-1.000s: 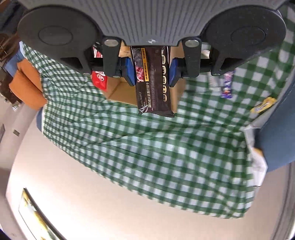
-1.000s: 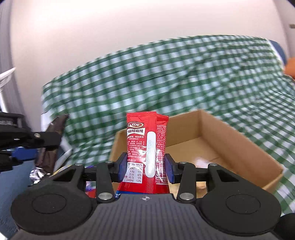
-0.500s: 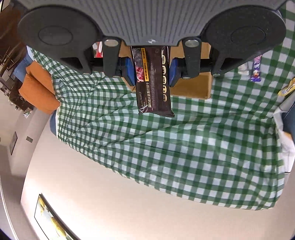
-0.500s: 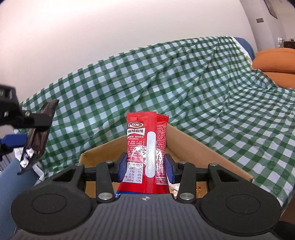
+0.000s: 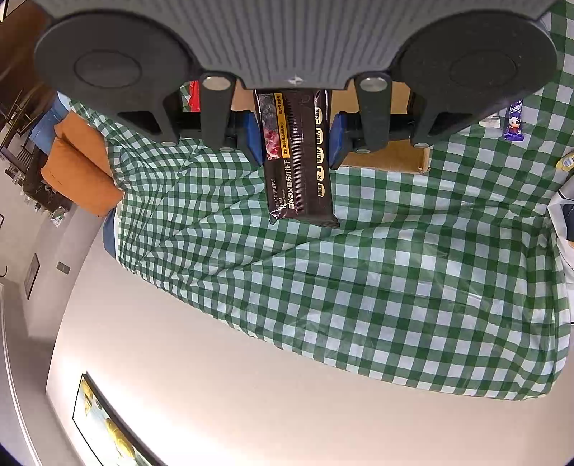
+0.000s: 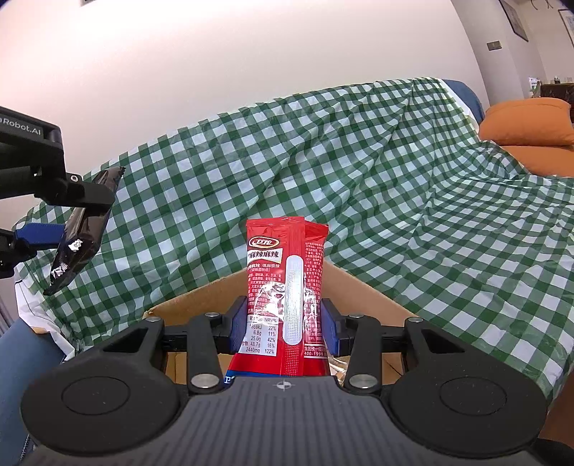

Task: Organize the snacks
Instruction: 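Lower both packs into the box and open both grippers, then return both tools to the snacks and grasp the small red pack with the right gripper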

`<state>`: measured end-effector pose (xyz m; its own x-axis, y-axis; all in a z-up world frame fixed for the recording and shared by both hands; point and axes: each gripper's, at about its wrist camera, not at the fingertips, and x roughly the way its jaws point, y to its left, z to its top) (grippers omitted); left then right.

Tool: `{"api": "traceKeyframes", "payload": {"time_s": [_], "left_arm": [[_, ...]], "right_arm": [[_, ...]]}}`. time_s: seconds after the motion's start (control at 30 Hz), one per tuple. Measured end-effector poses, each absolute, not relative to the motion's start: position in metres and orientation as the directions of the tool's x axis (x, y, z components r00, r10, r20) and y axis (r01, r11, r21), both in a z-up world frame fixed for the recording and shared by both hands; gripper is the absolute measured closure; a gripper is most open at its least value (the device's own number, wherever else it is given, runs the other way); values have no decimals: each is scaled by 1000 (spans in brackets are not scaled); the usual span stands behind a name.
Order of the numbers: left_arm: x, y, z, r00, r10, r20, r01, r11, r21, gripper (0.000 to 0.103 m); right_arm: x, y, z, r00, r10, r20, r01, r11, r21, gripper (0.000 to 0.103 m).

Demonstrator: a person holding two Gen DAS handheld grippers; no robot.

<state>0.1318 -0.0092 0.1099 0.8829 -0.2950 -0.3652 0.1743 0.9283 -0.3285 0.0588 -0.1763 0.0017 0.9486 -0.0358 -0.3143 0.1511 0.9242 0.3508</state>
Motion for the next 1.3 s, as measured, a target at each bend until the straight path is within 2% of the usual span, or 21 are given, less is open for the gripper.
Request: {"api": "traceKeyframes", "payload": {"time_s": [0.57, 0.67, 0.7, 0.73, 0.8, 1.0, 1.07, 1.13, 1.17, 1.3], "left_arm": [[136, -7, 112, 886, -302, -353, 180, 924, -338, 60], [137, -10, 109, 877, -301, -375, 177, 927, -331, 60], [137, -11, 108, 874, -301, -380, 176, 928, -330, 60], [136, -11, 107, 872, -304, -383, 178, 927, -330, 58], [133, -11, 105, 871, -307, -382, 181, 926, -332, 57], [120, -6, 100, 883, -288, -371, 175, 935, -308, 57], [112, -3, 96, 893, -275, -356, 178, 943, -283, 62], [103, 3, 91, 896, -276, -348, 187, 945, -267, 72], [98, 7, 88, 894, -279, -350, 192, 945, -264, 74], [85, 34, 71, 882, -286, -375, 180, 939, -292, 89]], "right_arm": [[60, -172, 6, 954, -34, -298, 131, 941, 313, 59], [62, -170, 5, 952, -25, -304, 121, 946, 301, 53], [65, -168, 3, 946, -15, -324, 115, 950, 290, 45], [69, -166, 1, 936, -3, -351, 107, 955, 276, 42], [72, -163, -3, 926, 5, -377, 104, 957, 271, 42], [72, -160, -2, 929, -6, -370, 106, 962, 252, 39], [72, -159, -3, 927, -11, -374, 109, 964, 242, 39], [71, -157, -4, 926, -12, -376, 107, 967, 231, 39], [70, -156, -6, 926, -11, -378, 104, 968, 227, 39], [67, -153, -9, 922, 3, -388, 92, 970, 225, 40]]}}
